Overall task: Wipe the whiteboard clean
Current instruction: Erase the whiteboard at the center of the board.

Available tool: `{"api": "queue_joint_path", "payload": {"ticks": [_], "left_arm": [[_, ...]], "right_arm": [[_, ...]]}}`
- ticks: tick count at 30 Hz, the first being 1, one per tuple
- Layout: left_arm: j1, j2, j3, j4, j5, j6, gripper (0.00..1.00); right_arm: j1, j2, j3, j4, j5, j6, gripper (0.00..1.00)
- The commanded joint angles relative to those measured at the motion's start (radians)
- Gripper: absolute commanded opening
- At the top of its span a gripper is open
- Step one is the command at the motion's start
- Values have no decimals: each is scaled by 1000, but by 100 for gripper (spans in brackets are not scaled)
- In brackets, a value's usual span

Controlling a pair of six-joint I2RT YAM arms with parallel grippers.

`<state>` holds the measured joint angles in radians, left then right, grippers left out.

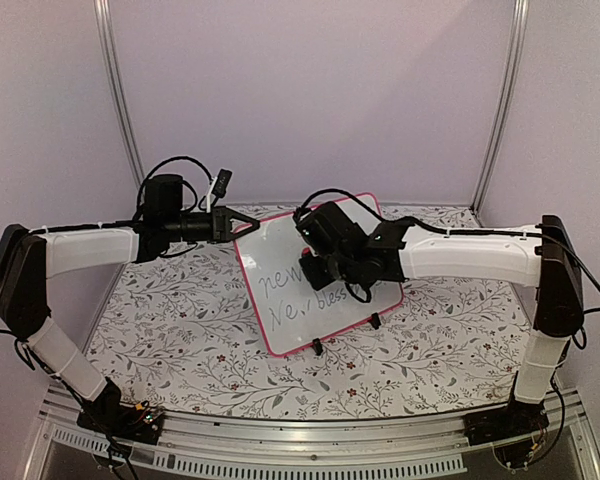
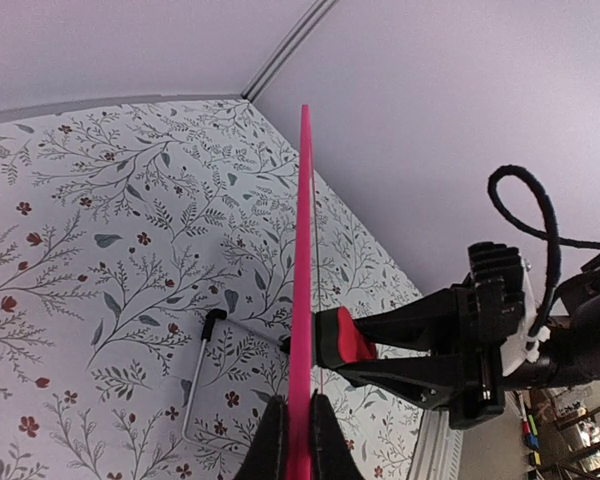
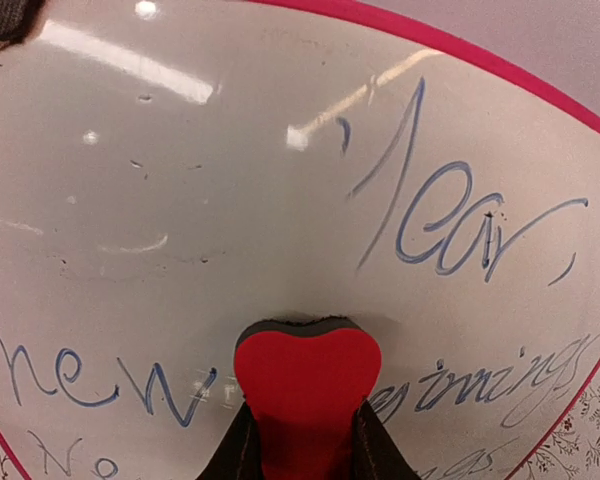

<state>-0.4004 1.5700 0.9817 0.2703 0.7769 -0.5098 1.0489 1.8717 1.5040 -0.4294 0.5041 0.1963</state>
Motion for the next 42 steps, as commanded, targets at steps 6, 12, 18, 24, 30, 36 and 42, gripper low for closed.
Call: {"api": "queue_joint_path", "payload": {"ticks": [6,12,18,24,30,36,42], "left_arm": [[-7,-23,2,66,30,11,0],[-9,-32,-7,73,28,35,0],[-14,-44,-14,82,30,64,0],[-16,-48,-23,95,34,76,0],[-17,-53,-25,99,35,79,0],[-21,-57,-23,91,28,93,0],[-27,-66,-25,87,19,106,0]], "right_arm": [[-18,-1,50,-55,57,-1,0],[-31,45,156,-45,83,-38,0],[-36,98,268,-39,99,-80,0],[-41,132,312,-40,99,-104,0],[-41,123,270,-54,77,-87,0],[-41,85,164,-53,55,-51,0],[-41,36,79,-51,40,-15,0]]}}
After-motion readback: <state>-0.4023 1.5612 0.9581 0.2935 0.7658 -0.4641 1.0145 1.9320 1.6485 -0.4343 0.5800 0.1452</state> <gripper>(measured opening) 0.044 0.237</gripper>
